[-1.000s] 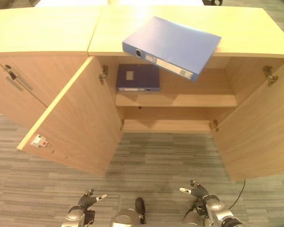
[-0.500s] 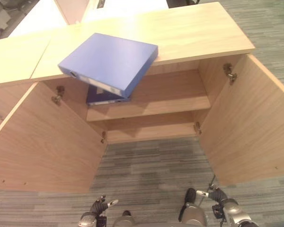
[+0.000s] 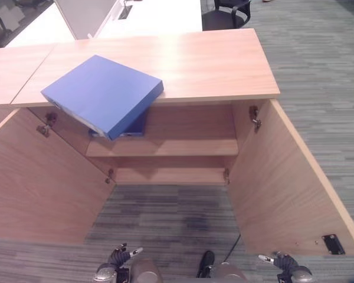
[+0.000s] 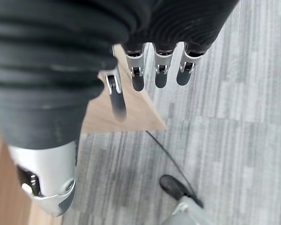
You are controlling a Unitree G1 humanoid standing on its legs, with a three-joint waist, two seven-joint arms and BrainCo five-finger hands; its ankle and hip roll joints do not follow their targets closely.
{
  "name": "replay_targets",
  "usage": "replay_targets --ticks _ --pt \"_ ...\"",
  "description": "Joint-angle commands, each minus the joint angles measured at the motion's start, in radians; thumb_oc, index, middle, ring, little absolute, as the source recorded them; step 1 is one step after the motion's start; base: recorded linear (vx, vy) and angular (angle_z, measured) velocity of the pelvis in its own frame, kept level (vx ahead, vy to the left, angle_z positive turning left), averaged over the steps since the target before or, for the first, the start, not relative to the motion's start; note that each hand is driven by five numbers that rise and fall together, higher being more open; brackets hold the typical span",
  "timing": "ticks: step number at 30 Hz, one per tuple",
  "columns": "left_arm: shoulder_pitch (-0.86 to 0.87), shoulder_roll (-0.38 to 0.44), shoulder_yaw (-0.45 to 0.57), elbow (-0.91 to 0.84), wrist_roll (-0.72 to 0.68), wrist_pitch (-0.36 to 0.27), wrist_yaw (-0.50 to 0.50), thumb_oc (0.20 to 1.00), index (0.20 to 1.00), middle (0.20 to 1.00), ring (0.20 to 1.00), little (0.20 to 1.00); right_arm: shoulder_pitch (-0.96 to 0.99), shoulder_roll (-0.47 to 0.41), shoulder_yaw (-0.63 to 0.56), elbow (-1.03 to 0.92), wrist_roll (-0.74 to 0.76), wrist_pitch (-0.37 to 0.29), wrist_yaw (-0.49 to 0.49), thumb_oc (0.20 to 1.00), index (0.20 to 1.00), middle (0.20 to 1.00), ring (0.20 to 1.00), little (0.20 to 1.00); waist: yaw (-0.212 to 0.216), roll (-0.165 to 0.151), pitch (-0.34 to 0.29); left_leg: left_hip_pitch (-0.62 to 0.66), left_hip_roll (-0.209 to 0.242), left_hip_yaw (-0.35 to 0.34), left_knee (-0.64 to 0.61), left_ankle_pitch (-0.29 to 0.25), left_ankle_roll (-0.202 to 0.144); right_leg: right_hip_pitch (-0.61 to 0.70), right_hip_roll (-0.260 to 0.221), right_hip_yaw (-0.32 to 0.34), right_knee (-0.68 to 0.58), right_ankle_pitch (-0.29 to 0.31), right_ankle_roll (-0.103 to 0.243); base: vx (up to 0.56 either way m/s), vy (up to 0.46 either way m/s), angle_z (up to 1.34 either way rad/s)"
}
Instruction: Put the empty folder in the office cabinet
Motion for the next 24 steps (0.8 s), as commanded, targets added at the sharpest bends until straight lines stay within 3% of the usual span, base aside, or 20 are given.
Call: replay_targets --ticks 1,3,4,8,11,15,24 --pt "-0.012 0.036 -0.03 -0.007 0.001 -0.014 0.001 1.0 1.0 1.0 1.0 1.0 -0.02 -0.001 -0.018 -0.001 0.036 -0.017 -0.016 1.0 1.0 1.0 1.0 1.0 0.046 0.012 0.005 0.001 -0.031 -0.023 -0.049 -0.086 0.033 0.045 -0.158 0.203 0.003 0.031 0.106 0.22 0.071 -0.09" --pt "-0.003 0.033 -0.023 0.009 -0.001 -0.012 0.0 1.0 1.0 1.0 1.0 1.0 -0.025 0.022 0.007 -0.003 0.023 -0.017 -0.01 1.0 1.0 1.0 1.0 1.0 0.069 0.019 -0.007 0.008 -0.057 -0.091 -0.093 -0.104 0.031 0.072 -0.146 0.221 0.002 0.024 0.117 0.25 0.077 -0.42" --pt "-0.002 0.034 -0.023 0.009 -0.001 -0.012 0.0 1.0 1.0 1.0 1.0 1.0 -0.025 0.022 0.007 -0.003 0.023 -0.017 -0.01 1.0 1.0 1.0 1.0 1.0 0.068 0.018 -0.006 0.011 -0.057 -0.091 -0.094 -0.104 0.031 0.074 -0.146 0.221 0.001 0.024 0.117 0.21 0.061 -0.39" --pt "0.009 0.04 -0.023 0.026 0.035 -0.006 -0.007 1.0 1.0 1.0 1.0 1.0 -0.015 0.049 0.016 -0.009 0.002 -0.012 -0.002 1.0 1.0 1.0 1.0 1.0 0.073 0.014 -0.035 0.073 -0.074 -0.073 -0.137 -0.129 0.044 0.109 -0.163 0.226 -0.022 0.038 0.133 0.19 0.124 -0.24" --pt "0.0 0.058 -0.035 0.018 0.065 -0.007 -0.006 1.0 1.0 1.0 1.0 1.0 -0.022 0.079 0.032 -0.009 -0.007 -0.006 0.003 1.0 1.0 1.0 1.0 1.0 0.076 -0.001 -0.049 0.117 -0.118 -0.039 -0.18 -0.161 0.079 0.096 -0.203 0.248 -0.018 0.072 0.167 0.13 0.217 0.02" --pt "-0.009 0.073 -0.029 0.008 0.063 -0.007 -0.002 1.0 1.0 1.0 1.0 1.0 -0.028 0.094 0.039 -0.011 -0.015 -0.004 0.003 1.0 1.0 1.0 1.0 1.0 0.081 -0.011 -0.052 0.136 -0.148 -0.024 -0.204 -0.177 0.103 0.077 -0.229 0.26 0.011 0.092 0.187 0.05 0.197 0.29" --pt "-0.005 0.099 -0.006 0.015 0.074 -0.007 0.0 1.0 1.0 1.0 1.0 1.0 -0.031 0.121 0.058 -0.024 -0.027 0.0 0.009 1.0 1.0 1.0 1.0 1.0 0.097 -0.052 -0.063 0.175 -0.225 -0.003 -0.253 -0.212 0.148 0.058 -0.291 0.266 0.019 0.227 0.24 0.03 0.142 -0.02"
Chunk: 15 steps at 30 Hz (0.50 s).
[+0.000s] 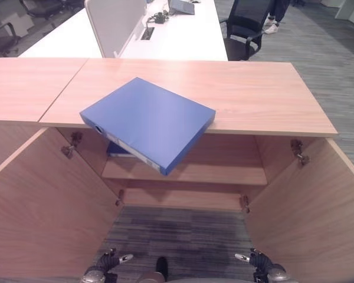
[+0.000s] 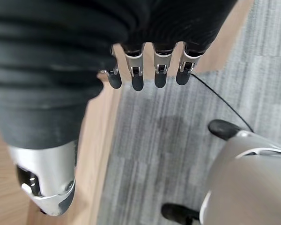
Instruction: Put the empty folder in the office cabinet
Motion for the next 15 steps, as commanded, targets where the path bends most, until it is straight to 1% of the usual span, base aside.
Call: replay_targets --ticks 1,3,4,5,6,7,8,9,10,11,12,13,15 --pt "-0.035 0.011 0.015 0.002 0.028 -0.016 0.006 1.0 1.0 1.0 1.0 1.0 -0.021 -0.014 0.022 -0.022 -0.02 -0.013 -0.001 1.0 1.0 1.0 1.0 1.0 0.018 -0.021 0.039 0.02 0.044 -0.003 0.029 -0.069 -0.021 -0.009 -0.089 0.036 -0.044 0.242 0.087 -0.02 0.166 -0.09" --pt "-0.035 0.012 0.015 0.004 0.031 -0.015 0.005 1.0 1.0 1.0 1.0 1.0 -0.023 -0.011 0.023 -0.022 -0.021 -0.013 -0.001 1.0 1.0 1.0 1.0 1.0 0.022 -0.021 0.043 0.023 0.04 0.004 0.028 -0.073 -0.014 -0.022 -0.096 0.033 -0.02 0.249 0.088 -0.03 0.085 0.01" --pt "-0.035 0.015 0.018 0.004 0.031 -0.013 0.004 1.0 1.0 1.0 1.0 1.0 -0.025 -0.01 0.027 -0.027 -0.022 -0.015 -0.001 1.0 1.0 1.0 1.0 1.0 0.03 -0.017 0.049 0.025 0.04 0.013 0.028 -0.077 -0.007 -0.036 -0.108 0.009 0.023 0.259 0.086 -0.03 0.044 -0.04" --pt "-0.035 0.015 0.019 0.004 0.031 -0.013 0.004 1.0 1.0 1.0 1.0 1.0 -0.025 -0.01 0.026 -0.027 -0.022 -0.015 -0.001 1.0 1.0 1.0 1.0 1.0 0.032 -0.017 0.05 0.025 0.039 0.014 0.028 -0.077 -0.007 -0.039 -0.109 0.011 0.026 0.258 0.087 -0.06 0.172 -0.14" --pt "-0.034 0.018 0.021 0.001 0.027 -0.011 0.001 1.0 1.0 1.0 1.0 1.0 -0.027 -0.008 0.035 -0.033 -0.023 -0.017 0.0 1.0 1.0 1.0 1.0 1.0 0.039 -0.004 0.063 0.034 0.04 0.028 0.027 -0.08 0.005 -0.068 -0.115 -0.037 0.122 0.26 0.08 -0.02 0.201 -0.12" --pt "-0.031 0.018 0.023 -0.003 0.025 -0.008 0.001 1.0 1.0 1.0 1.0 1.0 -0.025 -0.006 0.037 -0.035 -0.023 -0.018 0.001 1.0 1.0 1.0 1.0 1.0 0.03 0.002 0.07 0.051 0.036 0.025 0.024 -0.084 0.011 -0.09 -0.092 -0.028 0.171 0.242 0.076 -0.01 0.256 -0.12" --pt "-0.032 0.019 0.022 -0.002 0.025 -0.008 0.002 1.0 1.0 1.0 1.0 1.0 -0.026 -0.005 0.039 -0.037 -0.021 -0.02 0.001 1.0 1.0 1.0 1.0 1.0 0.019 0.009 0.069 0.059 0.035 0.02 0.015 -0.081 0.014 -0.112 -0.045 -0.005 0.176 0.21 0.061 0.04 0.175 -0.13" --pt "-0.032 0.019 0.021 0.0 0.028 -0.008 0.0 1.0 1.0 1.0 1.0 1.0 -0.025 -0.004 0.042 -0.035 -0.018 -0.022 0.002 1.0 1.0 1.0 1.0 1.0 0.01 0.018 0.069 0.068 0.033 0.013 0.012 -0.08 0.017 -0.125 0.011 0.02 0.169 0.159 0.046 0.06 0.13 -0.17" --pt "-0.033 0.019 0.018 -0.001 0.027 -0.011 0.001 1.0 1.0 1.0 1.0 1.0 -0.025 -0.005 0.045 -0.033 -0.012 -0.025 0.0 1.0 1.0 1.0 1.0 1.0 -0.001 0.024 0.07 0.072 0.031 0.005 0.012 -0.08 0.017 -0.134 0.069 0.042 0.141 0.112 0.026 0.09 0.076 -0.01" --pt "-0.039 0.025 0.013 0.009 0.047 -0.006 -0.002 1.0 1.0 1.0 1.0 1.0 -0.022 -0.011 0.049 -0.01 -0.011 -0.019 0.004 1.0 1.0 1.0 1.0 1.0 -0.014 0.019 0.078 0.075 0.02 -0.014 0.012 -0.077 0.013 -0.126 0.133 0.098 0.056 0.082 0.012 0.07 0.029 0.12" --pt "-0.039 0.025 0.013 0.009 0.047 -0.006 -0.002 1.0 1.0 1.0 1.0 1.0 -0.022 -0.011 0.049 -0.01 -0.011 -0.019 0.004 1.0 1.0 1.0 1.0 1.0 -0.014 0.019 0.078 0.076 0.02 -0.014 0.012 -0.077 0.013 -0.125 0.133 0.098 0.056 0.083 0.012 0.06 -0.001 0.19" --pt "-0.049 0.016 0.008 0.001 0.036 -0.018 0.001 1.0 1.0 1.0 1.0 1.0 -0.021 -0.013 0.052 -0.016 0.001 -0.03 -0.004 1.0 1.0 1.0 1.0 1.0 -0.019 0.016 0.079 0.072 0.009 -0.031 0.012 -0.074 0.013 -0.125 0.143 0.127 0.019 0.086 0.002 0.03 -0.022 0.17" --pt "-0.051 0.007 0.01 0.006 0.026 -0.021 0.003 1.0 1.0 1.0 1.0 1.0 -0.017 -0.017 0.047 -0.009 0.003 -0.032 -0.004 1.0 1.0 1.0 1.0 1.0 -0.024 0.014 0.072 0.072 0.0 -0.048 0.012 -0.076 0.011 -0.108 0.155 0.166 -0.031 0.098 -0.007 0.09 -0.076 0.5"
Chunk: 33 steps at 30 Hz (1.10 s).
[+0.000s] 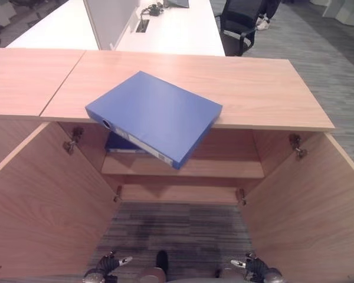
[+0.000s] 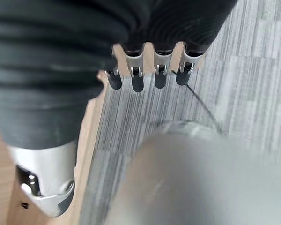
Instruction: Put the empty folder in the office cabinet
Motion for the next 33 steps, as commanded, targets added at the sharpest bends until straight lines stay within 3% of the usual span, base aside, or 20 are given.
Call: replay_targets --ticks 1,11,23,28,32,33 --pt "-0.036 -0.01 -0.002 0.003 0.007 -0.028 0.01 1.0 1.0 1.0 1.0 1.0 -0.017 -0.028 -0.019 -0.006 0.006 -0.027 -0.005 1.0 1.0 1.0 1.0 1.0 0.011 0.009 0.002 0.068 -0.013 -0.031 0.013 -0.09 -0.048 0.062 -0.006 0.039 -0.132 0.131 0.009 0.11 -0.087 0.64" --pt "-0.007 -0.041 -0.024 -0.017 0.019 -0.034 0.012 1.0 1.0 1.0 1.0 1.0 0.018 -0.041 -0.036 0.013 -0.001 -0.024 -0.006 1.0 1.0 1.0 1.0 1.0 0.011 0.01 -0.033 0.104 0.005 -0.056 0.013 -0.098 -0.072 0.177 -0.014 -0.028 -0.241 0.142 0.007 0.06 -0.056 0.16" --pt "-0.01 -0.045 -0.044 -0.069 0.022 -0.046 0.023 1.0 1.0 1.0 1.0 1.0 0.026 -0.044 -0.025 0.023 -0.016 -0.025 -0.006 1.0 1.0 1.0 1.0 1.0 0.014 0.017 -0.04 0.115 0.012 -0.084 0.013 -0.098 -0.082 0.205 -0.01 -0.04 -0.257 0.126 -0.002 0.01 -0.017 0.06" --pt "-0.016 -0.008 -0.048 -0.185 0.067 -0.073 0.08 1.0 1.0 1.0 1.0 1.0 0.029 -0.047 -0.027 0.021 -0.018 -0.033 -0.017 1.0 1.0 1.0 1.0 1.0 0.029 0.017 -0.036 0.114 0.013 -0.102 0.013 -0.095 -0.085 0.215 -0.01 -0.054 -0.26 0.122 -0.004 0.0 -0.021 0.05" --pt "0.093 0.089 0.015 -0.525 0.221 -0.116 0.212 1.0 1.0 1.0 1.0 1.0 0.05 -0.04 -0.067 -0.015 -0.012 -0.075 -0.052 1.0 1.0 1.0 1.0 1.0 0.06 0.01 -0.026 0.106 0.015 -0.119 0.013 -0.092 -0.089 0.218 -0.011 -0.075 -0.261 0.118 0.004 -0.01 -0.049 0.13" --pt "0.1 0.09 0.018 -0.532 0.223 -0.113 0.212 1.0 1.0 1.0 1.0 1.0 0.052 -0.039 -0.065 -0.016 -0.012 -0.075 -0.052 1.0 1.0 1.0 1.0 1.0 0.058 0.009 -0.028 0.107 0.015 -0.119 0.013 -0.092 -0.089 0.219 -0.012 -0.075 -0.261 0.118 0.004 0.01 -0.054 0.08"
